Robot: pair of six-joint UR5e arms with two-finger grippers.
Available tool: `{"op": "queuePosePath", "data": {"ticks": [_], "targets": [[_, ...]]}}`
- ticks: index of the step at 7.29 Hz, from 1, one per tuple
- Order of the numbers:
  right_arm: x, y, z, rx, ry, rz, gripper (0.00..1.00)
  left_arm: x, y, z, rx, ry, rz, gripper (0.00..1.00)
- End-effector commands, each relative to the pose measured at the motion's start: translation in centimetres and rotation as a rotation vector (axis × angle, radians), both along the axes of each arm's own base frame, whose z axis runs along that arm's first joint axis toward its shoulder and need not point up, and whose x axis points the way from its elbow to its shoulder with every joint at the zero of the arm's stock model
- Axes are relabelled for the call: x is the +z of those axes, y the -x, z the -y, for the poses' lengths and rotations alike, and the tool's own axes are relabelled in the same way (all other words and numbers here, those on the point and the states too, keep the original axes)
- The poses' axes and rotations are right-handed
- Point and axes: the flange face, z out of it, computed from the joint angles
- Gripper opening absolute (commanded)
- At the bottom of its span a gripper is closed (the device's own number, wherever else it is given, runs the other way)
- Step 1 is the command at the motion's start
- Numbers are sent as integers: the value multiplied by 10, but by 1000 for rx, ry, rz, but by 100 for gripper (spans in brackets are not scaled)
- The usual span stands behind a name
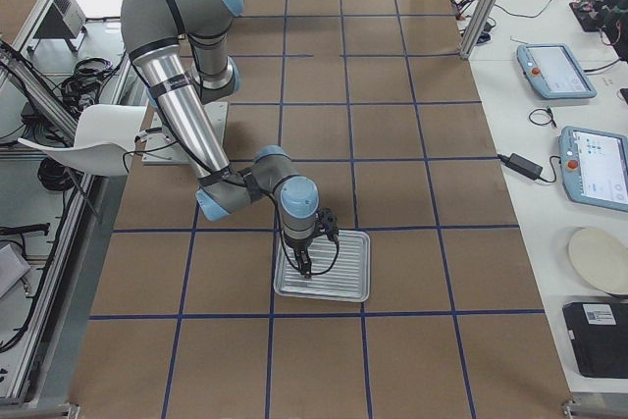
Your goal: Place bearing gear from tray to pile
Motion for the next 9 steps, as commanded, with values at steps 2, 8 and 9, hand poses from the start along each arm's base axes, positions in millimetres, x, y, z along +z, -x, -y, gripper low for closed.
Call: {"op": "queuePosePath", "data": {"ticks": [2, 8, 9], "targets": [[-3, -3, 0, 4, 7, 15, 53, 1, 0, 0, 0, 1, 0, 100], [-3, -4, 0, 6, 5, 36, 23, 1, 0, 1, 0, 11, 0, 100], [-3, -4, 0, 6, 4, 37, 18, 1, 0, 1, -2, 12, 0, 100]]}}
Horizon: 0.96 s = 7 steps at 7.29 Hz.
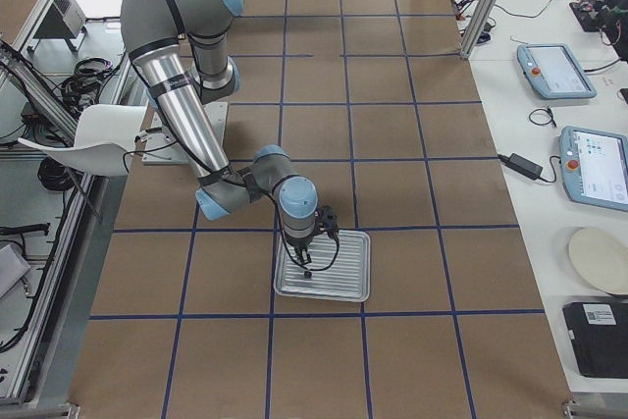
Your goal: Place bearing gear from tray to pile
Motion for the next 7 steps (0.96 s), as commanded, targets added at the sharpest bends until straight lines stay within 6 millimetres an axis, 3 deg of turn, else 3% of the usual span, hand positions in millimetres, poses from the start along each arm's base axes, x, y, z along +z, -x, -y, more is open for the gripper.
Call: {"op": "queuePosePath", "data": {"ticks": [1, 2, 3, 4, 5, 6, 7], "targets": [[7, 0, 0, 0, 1, -7, 15, 0, 0, 0, -1, 4, 0, 100], [31, -6, 0, -6, -7, 12, 15, 0, 0, 0, -1, 4, 0, 100], [67, -15, 3, -20, -6, 11, 15, 0, 0, 0, -1, 4, 0, 100], [92, -41, 11, -65, -23, 48, 15, 0, 0, 0, -1, 4, 2, 100], [121, -87, 23, -96, -47, 74, 15, 0, 0, 0, -1, 3, 0, 100], [155, -151, 29, -145, -81, 107, 15, 0, 0, 0, -1, 3, 0, 100], [175, -223, 42, -180, -92, 120, 15, 0, 0, 0, -1, 3, 0, 100]]}}
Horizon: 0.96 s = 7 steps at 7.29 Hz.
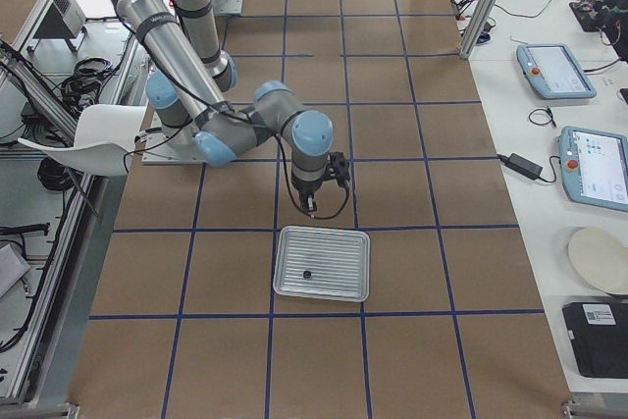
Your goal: Place bearing gear from tray to pile
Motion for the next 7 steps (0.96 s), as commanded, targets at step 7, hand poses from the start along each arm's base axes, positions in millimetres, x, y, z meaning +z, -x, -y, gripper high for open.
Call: {"op": "queuePosePath", "data": {"ticks": [7], "targets": [[-25, -479, 44, -620, -6, 75, 17, 1, -1, 0, 2, 3, 0, 100]]}}
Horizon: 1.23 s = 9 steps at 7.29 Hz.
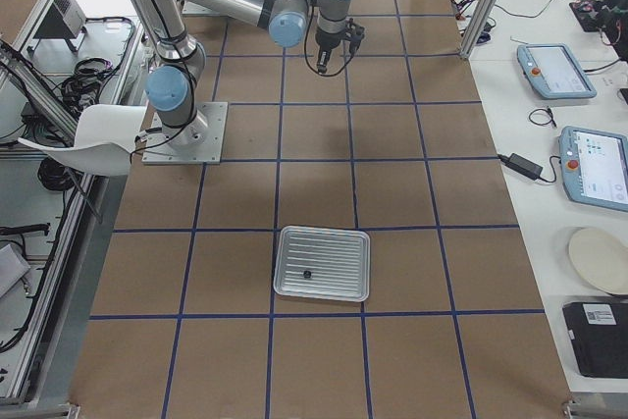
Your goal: Place bearing gear from tray to pile
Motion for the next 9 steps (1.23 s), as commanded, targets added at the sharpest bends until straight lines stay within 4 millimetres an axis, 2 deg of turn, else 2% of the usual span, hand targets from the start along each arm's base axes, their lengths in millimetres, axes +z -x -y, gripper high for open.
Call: {"op": "queuePosePath", "data": {"ticks": [1, 2, 3, 4, 5, 6, 7, 8, 9], "targets": [[-36, -100, -2, -227, 75, 35, 17, 2, -1, 0, 0, 4, 6, 100], [-63, -143, 1, -336, 94, 106, 17, 0, -1, 0, 2, 1, 5, 100], [-90, -179, 1, -367, 126, 136, 17, 0, -1, 0, 2, 1, 5, 100], [-127, -194, 5, -349, 125, 124, 16, 1, -1, -1, 2, 3, 6, 100], [-137, -200, 4, -329, 123, 117, 32, -2, -2, -1, 7, -3, -2, 100], [-121, -194, 8, -340, 176, 63, 99, 0, -2, -6, 6, 3, 1, 100], [-86, -186, 13, -348, 236, 91, 100, 1, -5, -3, 12, 13, 4, 100], [-69, -159, 24, -226, 246, 51, 100, -4, -5, 0, 12, 18, -2, 100], [-35, -118, 47, -102, 238, 21, 100, -9, -4, 2, 20, 30, -1, 100]]}}
